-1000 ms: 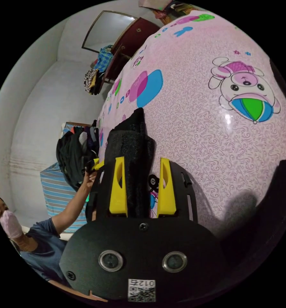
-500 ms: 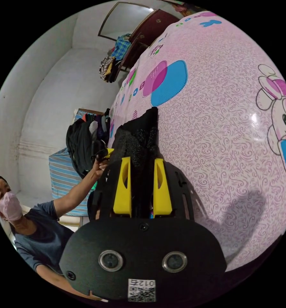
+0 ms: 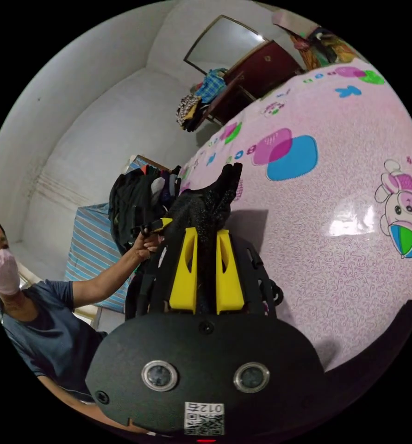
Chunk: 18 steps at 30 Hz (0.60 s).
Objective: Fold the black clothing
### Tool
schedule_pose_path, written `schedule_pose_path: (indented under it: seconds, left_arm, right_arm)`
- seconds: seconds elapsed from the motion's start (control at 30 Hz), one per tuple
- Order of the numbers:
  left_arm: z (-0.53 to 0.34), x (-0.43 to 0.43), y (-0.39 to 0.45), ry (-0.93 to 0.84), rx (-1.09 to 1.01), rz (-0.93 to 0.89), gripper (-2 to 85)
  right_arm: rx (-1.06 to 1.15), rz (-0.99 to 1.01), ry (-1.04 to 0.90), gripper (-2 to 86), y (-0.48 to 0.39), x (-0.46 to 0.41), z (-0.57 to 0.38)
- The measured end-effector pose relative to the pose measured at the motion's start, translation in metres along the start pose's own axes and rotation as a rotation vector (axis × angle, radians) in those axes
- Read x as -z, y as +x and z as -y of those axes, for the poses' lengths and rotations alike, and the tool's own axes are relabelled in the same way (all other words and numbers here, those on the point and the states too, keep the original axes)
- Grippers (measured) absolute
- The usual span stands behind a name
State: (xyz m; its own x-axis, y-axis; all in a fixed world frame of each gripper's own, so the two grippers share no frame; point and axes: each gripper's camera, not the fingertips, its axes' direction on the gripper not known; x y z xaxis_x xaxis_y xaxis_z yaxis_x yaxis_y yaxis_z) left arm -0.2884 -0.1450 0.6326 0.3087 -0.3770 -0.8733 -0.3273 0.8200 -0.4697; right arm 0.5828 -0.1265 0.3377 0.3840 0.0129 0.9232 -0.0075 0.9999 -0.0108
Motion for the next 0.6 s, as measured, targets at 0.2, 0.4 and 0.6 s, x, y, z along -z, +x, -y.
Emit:
schedule_pose_path:
  seconds: [0.2, 0.4, 0.6]
  left_arm:
    - [-0.061, 0.02, 0.071, 0.129, -0.147, -0.019, 5.6]
    - [-0.104, 0.012, 0.162, 0.196, -0.361, -0.007, 5.6]
    - [-0.134, -0.032, 0.257, 0.185, -0.594, -0.059, 6.2]
  right_arm:
    - [0.116, 0.039, 0.153, 6.3, -0.089, 0.047, -0.053]
    - [0.226, 0.021, 0.317, 6.2, -0.177, 0.115, -0.118]
    - [0.306, -0.075, 0.455, 6.2, -0.257, 0.204, -0.198]
